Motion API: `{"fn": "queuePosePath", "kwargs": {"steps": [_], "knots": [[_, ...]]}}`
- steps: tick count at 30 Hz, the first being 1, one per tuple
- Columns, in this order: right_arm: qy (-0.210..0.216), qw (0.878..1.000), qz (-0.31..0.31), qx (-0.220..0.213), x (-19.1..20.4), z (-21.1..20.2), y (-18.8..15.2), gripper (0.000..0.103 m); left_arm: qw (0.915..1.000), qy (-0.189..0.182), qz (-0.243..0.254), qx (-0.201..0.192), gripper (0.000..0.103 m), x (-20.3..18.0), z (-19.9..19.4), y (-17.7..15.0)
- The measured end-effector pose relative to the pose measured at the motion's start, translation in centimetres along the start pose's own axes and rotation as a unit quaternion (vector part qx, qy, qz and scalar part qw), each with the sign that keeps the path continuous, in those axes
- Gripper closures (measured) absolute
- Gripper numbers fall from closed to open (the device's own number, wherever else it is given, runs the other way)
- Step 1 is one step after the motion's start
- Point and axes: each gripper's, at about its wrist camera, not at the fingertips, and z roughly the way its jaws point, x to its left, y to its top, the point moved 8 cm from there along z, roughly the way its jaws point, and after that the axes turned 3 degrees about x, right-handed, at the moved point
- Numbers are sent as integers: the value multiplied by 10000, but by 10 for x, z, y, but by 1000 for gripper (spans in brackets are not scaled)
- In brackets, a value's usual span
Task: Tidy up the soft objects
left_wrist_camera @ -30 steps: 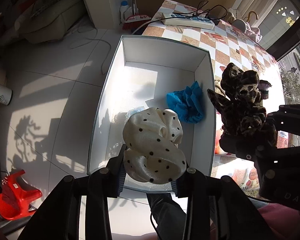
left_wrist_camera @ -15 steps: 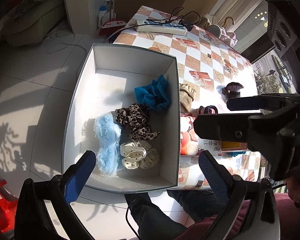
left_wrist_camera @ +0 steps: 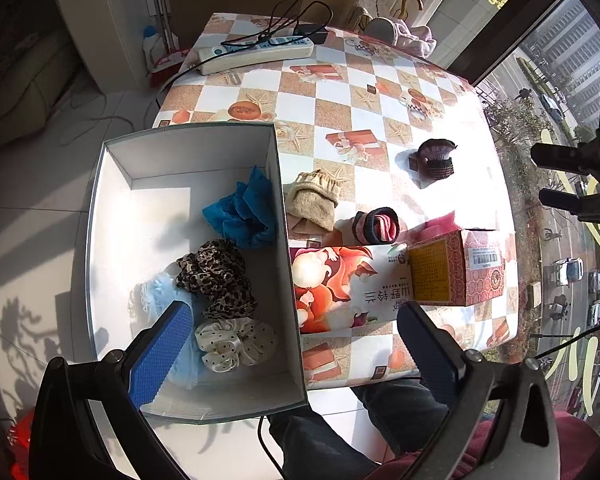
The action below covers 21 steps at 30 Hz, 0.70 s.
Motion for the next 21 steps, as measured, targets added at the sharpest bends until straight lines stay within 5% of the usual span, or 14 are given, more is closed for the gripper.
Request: {"fn": "queuePosePath", "kwargs": {"steps": [6,12,15,18,21], "knots": [[-486,9810,1776,615,-145,41,-22,1,9983,211,414,352,0,-32,23,18],[-56,9628,2434,1170,-187,90,-61,1,9869,708,1176,846,0,-60,66,50],[260,9609,2457,1251,-181,105,-57,1,9693,1220,1812,1127,0,-67,96,66],[346,9636,2308,1307,-174,116,-42,1,9428,1663,2498,1451,0,-71,124,75],[477,9654,2108,1456,-165,129,-26,1,9177,1774,3113,1715,0,-78,147,79]]}}
